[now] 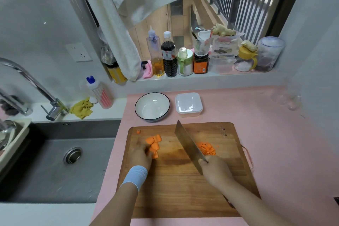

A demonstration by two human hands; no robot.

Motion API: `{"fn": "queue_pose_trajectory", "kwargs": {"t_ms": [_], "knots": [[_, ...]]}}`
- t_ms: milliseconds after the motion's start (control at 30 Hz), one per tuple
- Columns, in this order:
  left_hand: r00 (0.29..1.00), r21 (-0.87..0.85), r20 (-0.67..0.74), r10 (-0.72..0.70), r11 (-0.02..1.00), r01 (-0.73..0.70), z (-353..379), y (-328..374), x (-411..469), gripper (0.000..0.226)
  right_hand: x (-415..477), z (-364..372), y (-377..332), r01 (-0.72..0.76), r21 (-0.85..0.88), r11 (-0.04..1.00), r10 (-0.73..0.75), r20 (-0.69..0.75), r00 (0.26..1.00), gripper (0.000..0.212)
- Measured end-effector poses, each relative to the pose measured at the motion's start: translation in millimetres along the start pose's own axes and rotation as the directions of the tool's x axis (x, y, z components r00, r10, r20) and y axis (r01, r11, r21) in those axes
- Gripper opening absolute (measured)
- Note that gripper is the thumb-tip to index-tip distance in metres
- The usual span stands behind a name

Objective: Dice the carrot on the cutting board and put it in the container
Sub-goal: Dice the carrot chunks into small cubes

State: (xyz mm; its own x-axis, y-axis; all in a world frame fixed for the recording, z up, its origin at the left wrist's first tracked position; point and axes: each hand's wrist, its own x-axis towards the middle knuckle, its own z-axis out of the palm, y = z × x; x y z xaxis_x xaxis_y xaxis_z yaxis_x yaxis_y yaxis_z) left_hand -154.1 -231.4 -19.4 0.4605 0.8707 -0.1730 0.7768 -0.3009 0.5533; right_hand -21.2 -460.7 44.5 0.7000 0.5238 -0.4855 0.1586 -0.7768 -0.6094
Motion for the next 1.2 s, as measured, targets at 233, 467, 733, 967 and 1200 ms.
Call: {"fn": "queue_pose_trajectory", "kwargs": {"t_ms": [233,467,733,967,1200], "knots": [[1.0,-0.104,0.024,0.015,0.995,-0.013,-4.6,-10.3,1.9,0.025,5.0,26.5,-24.6,0.04,-0.024,0.999,-0.039,0.028,0.999,0.04],[0.994,0.069,0.089,0.056,0.996,-0.063,-12.4,-2.9,21.8,0.018,8.1,27.9,-35.0,0.0,-0.063,0.998,-0.001,-0.013,1.0,0.042],[0.925,-0.107,0.135,0.356,0.933,-0.343,3.4,27.8,17.7,0.009,7.7,20.6,-32.1,-0.025,-0.051,0.998,0.021,-0.074,0.997,0.04],[0.722,-0.058,0.329,0.609,0.776,-0.628,39.2,22.8,-6.3,0.039,-6.4,18.8,-24.8,-0.034,-0.048,0.998,0.029,-0.107,0.994,0.04],[0.707,-0.063,0.216,0.673,0.733,-0.678,48.1,11.1,-0.2,0.015,-16.9,23.8,-19.7,-0.06,-0.106,0.993,0.046,-0.132,0.99,0.038]]}}
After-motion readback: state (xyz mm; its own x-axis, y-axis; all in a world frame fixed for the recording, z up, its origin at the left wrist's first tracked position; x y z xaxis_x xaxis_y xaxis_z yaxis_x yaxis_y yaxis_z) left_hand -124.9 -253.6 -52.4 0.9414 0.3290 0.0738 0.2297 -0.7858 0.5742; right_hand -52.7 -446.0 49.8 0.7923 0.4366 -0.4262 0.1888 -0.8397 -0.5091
